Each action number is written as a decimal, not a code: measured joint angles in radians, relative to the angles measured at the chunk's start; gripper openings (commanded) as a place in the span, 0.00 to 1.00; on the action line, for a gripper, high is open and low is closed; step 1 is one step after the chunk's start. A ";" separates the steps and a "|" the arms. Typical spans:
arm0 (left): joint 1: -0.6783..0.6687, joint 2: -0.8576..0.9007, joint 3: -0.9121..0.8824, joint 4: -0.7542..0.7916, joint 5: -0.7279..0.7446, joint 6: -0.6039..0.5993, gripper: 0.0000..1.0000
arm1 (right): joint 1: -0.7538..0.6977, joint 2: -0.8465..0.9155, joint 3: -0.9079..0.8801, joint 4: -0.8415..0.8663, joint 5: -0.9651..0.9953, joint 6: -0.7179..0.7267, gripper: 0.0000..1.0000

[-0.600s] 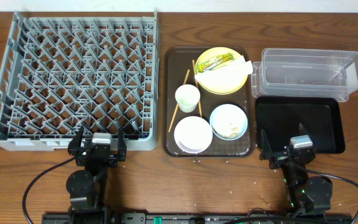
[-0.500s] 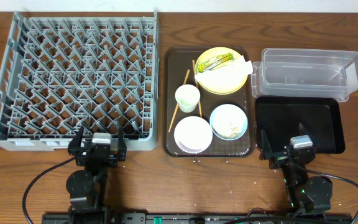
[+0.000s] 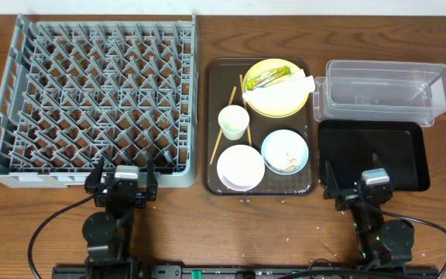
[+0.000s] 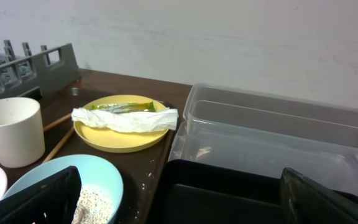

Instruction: Sort waste into correct bins and load items into the dishwasher

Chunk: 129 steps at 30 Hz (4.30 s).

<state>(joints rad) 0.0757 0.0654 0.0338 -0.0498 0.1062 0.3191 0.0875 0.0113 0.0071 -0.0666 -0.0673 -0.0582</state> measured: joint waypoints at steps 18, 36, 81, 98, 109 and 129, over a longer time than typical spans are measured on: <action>0.000 0.000 0.000 0.000 0.000 0.000 0.99 | 0.000 0.000 0.000 0.000 0.000 0.000 0.99; 0.000 0.000 0.000 0.000 0.000 0.000 0.99 | 0.000 0.000 0.000 0.000 0.000 0.000 0.99; 0.000 0.000 0.000 0.000 0.000 0.000 0.99 | 0.000 0.000 0.000 0.000 0.000 0.000 0.99; 0.000 0.000 0.000 0.000 0.000 0.000 0.99 | 0.000 0.000 0.000 0.000 0.000 0.000 0.99; 0.000 0.000 0.000 0.000 0.000 0.000 0.99 | 0.000 0.002 0.000 0.108 -0.048 0.008 0.99; 0.000 0.000 -0.002 0.003 0.000 0.000 0.99 | 0.001 0.818 0.743 -0.132 -0.320 0.080 0.99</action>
<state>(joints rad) 0.0757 0.0654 0.0322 -0.0463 0.1059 0.3191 0.0887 0.8295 0.7506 -0.1986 -0.3870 0.0223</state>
